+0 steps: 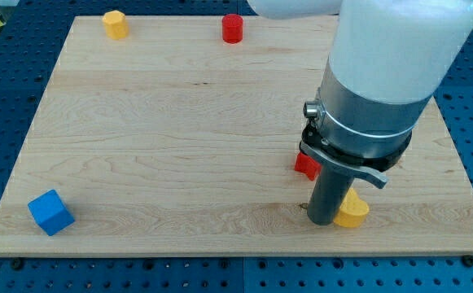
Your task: Move the yellow heart towards bottom right
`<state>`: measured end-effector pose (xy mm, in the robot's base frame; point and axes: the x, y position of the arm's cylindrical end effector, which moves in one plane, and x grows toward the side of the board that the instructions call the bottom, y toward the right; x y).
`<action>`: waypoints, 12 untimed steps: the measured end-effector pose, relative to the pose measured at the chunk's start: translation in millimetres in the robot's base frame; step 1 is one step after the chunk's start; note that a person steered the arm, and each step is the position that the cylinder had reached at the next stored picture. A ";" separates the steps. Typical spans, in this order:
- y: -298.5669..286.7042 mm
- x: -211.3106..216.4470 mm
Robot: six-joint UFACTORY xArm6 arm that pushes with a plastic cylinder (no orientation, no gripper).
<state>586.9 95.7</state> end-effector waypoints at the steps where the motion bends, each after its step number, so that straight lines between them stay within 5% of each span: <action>1: 0.7 0.0; 4: 51.8 0.0; 9: 40.6 -24.1; 12: 121.8 -15.0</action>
